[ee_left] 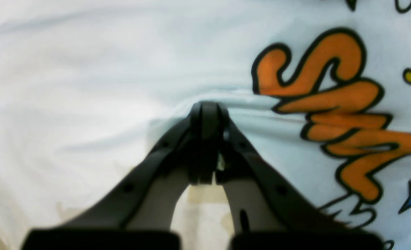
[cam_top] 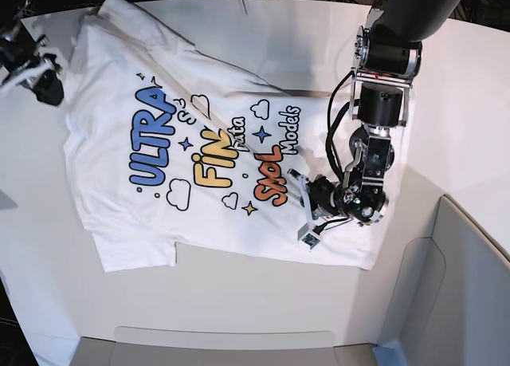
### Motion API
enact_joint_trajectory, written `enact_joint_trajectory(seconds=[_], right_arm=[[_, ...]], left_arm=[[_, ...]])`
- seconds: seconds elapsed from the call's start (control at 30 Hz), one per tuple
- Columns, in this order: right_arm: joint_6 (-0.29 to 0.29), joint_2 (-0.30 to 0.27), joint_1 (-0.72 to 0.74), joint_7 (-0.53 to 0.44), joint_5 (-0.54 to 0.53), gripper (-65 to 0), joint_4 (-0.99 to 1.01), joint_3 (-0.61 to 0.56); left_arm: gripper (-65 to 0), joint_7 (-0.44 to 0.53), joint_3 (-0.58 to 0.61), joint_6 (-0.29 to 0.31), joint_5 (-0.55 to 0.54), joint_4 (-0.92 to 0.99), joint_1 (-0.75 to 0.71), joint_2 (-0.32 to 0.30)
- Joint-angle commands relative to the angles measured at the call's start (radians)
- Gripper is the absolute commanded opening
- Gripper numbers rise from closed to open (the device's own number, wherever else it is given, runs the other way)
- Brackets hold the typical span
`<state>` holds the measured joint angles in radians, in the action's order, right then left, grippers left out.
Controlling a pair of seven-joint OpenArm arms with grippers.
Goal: Layout the t-shirt on the table in an organized manner, then fold the t-shirt properly
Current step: 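Grasp the shoulder corner with the left gripper and pull it outward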
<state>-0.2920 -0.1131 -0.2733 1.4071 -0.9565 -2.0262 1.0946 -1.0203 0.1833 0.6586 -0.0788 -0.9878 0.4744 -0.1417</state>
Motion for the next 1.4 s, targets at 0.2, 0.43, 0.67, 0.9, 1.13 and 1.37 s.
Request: enact_joint_trajectory(seconds=[0.2,0.43,0.67,0.9,1.13,1.37], right_arm=[[-0.008,0.053,0.174,-0.011,0.468,-60.6,0.057,-0.202],[-0.003,0.016,0.190,-0.021,0.643,-65.0,0.192,-0.321],[0.001,-0.001,0.225,-0.021,0.647,-65.0,0.192,-0.314],[0.001,-0.006,0.233,-0.021,0.644,-65.0,0.138,-0.313],[0.001,-0.009,0.239,-0.021,0.641,-65.0,0.089,-0.313],[-0.006,0.025,0.231,-0.021,0.640,-65.0,0.000,-0.313]], left_arm=[[-65.0,-0.150,0.002,-0.001,0.061,-0.173,-0.079,-0.051],[-65.0,-0.154,0.002,-0.001,0.061,-0.262,-0.104,-0.068],[-65.0,-0.239,0.000,0.000,0.060,-0.509,-0.125,-0.098],[-65.0,-0.286,-0.104,0.000,0.060,-0.840,-0.177,-0.088],[-65.0,-0.285,-0.224,-0.004,0.060,-0.978,-0.200,-0.022],[-65.0,-0.286,-0.407,-0.006,0.060,-1.041,-0.250,-0.023]])
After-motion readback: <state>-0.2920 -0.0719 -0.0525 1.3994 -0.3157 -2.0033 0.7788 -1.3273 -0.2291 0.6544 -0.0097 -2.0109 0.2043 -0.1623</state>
